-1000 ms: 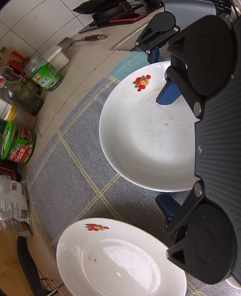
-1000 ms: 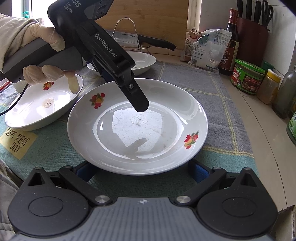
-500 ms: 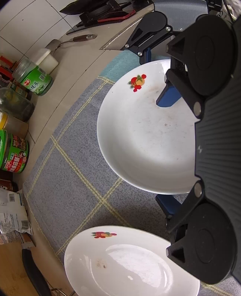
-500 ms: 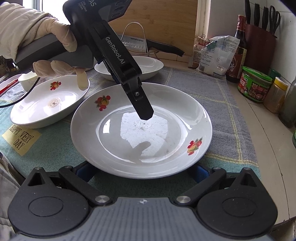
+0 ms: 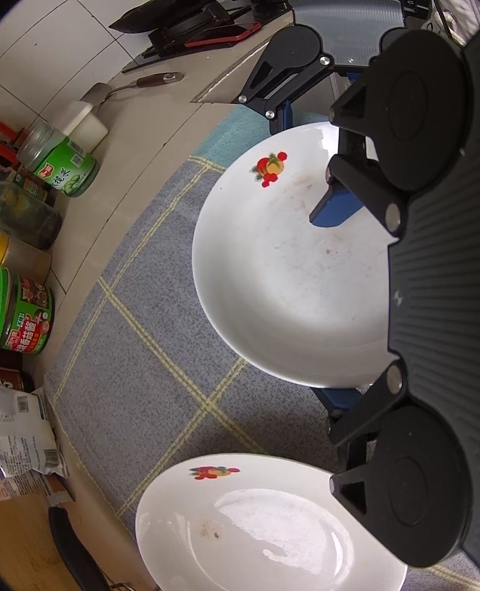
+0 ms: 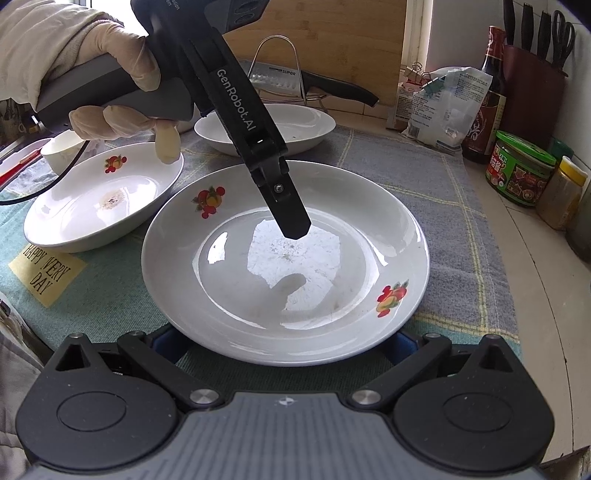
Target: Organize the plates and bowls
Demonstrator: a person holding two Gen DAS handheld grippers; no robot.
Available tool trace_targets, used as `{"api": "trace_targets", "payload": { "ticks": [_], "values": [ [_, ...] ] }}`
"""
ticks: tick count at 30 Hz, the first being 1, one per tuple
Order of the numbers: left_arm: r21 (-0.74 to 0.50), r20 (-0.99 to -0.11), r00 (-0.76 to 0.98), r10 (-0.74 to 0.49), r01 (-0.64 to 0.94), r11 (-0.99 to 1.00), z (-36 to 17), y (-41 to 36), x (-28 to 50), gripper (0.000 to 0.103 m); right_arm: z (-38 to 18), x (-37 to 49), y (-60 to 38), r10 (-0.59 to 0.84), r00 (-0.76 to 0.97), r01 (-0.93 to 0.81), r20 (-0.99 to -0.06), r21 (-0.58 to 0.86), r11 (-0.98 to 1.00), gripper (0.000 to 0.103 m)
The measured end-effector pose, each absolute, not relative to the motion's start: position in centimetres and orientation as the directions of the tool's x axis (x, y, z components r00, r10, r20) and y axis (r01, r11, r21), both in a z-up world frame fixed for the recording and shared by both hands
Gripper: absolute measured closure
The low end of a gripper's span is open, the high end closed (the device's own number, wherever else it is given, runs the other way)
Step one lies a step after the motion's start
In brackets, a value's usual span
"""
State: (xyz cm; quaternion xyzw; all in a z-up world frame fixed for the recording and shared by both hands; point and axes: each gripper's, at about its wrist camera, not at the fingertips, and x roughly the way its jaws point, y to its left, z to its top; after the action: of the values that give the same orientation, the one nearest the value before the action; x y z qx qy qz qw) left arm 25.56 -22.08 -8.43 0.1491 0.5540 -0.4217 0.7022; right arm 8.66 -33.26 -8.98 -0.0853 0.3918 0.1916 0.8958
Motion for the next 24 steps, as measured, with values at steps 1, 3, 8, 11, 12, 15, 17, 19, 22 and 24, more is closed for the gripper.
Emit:
{"api": "trace_targets", "payload": {
  "ticks": [1, 3, 8, 11, 12, 15, 17, 19, 22, 24],
  "values": [
    [-0.259, -0.904, 0.028, -0.427, 0.758, 0.598, -8.4, -22.1, 25.6, 0.018, -8.9, 8.7, -33.2, 0.274, 0.616, -0.408, -0.738, -0.002, 0.913, 0.000],
    [-0.259, -0.904, 0.027, -0.427, 0.761, 0.595, -8.4, -22.0, 25.6, 0.018, -8.9, 8.7, -33.1, 0.269, 0.613, -0.405, -0.743, -0.004, 0.914, 0.000],
    [-0.238, -0.908, 0.040, -0.417, 0.770, 0.592, -8.4, -22.1, 25.3, 0.018, -8.8, 8.6, -33.0, 0.260, 0.614, -0.401, -0.745, -0.011, 0.916, 0.000],
    [-0.228, -0.906, 0.055, -0.420, 0.773, 0.592, -8.2, -22.1, 25.1, 0.018, -8.7, 8.6, -33.0, 0.262, 0.616, -0.396, -0.743, -0.005, 0.918, 0.000],
    [-0.226, -0.905, 0.059, -0.422, 0.775, 0.591, -8.1, -22.1, 25.1, 0.018, -8.6, 8.6, -33.0, 0.260, 0.618, -0.395, -0.742, -0.007, 0.919, 0.000],
    [-0.224, -0.899, 0.070, -0.432, 0.775, 0.592, -7.6, -22.2, 25.3, 0.018, -8.3, 8.7, -33.1, 0.254, 0.625, -0.394, -0.738, -0.017, 0.919, 0.000],
    [-0.220, -0.893, 0.082, -0.442, 0.777, 0.589, -7.2, -22.4, 25.4, 0.018, -8.1, 8.9, -33.2, 0.248, 0.629, -0.391, -0.736, -0.024, 0.920, 0.000],
    [-0.220, -0.888, 0.089, -0.451, 0.780, 0.586, -6.8, -22.7, 25.7, 0.018, -7.9, 9.2, -33.5, 0.240, 0.633, -0.389, -0.736, -0.034, 0.921, 0.000],
    [-0.214, -0.879, 0.104, -0.464, 0.785, 0.582, -6.5, -23.5, 26.3, 0.018, -7.5, 10.0, -34.2, 0.225, 0.640, -0.386, -0.735, -0.055, 0.921, 0.000],
    [-0.207, -0.874, 0.117, -0.472, 0.789, 0.579, -6.3, -24.1, 26.7, 0.018, -7.4, 10.6, -34.6, 0.213, 0.645, -0.383, -0.734, -0.070, 0.921, 0.000]
  ]
}}
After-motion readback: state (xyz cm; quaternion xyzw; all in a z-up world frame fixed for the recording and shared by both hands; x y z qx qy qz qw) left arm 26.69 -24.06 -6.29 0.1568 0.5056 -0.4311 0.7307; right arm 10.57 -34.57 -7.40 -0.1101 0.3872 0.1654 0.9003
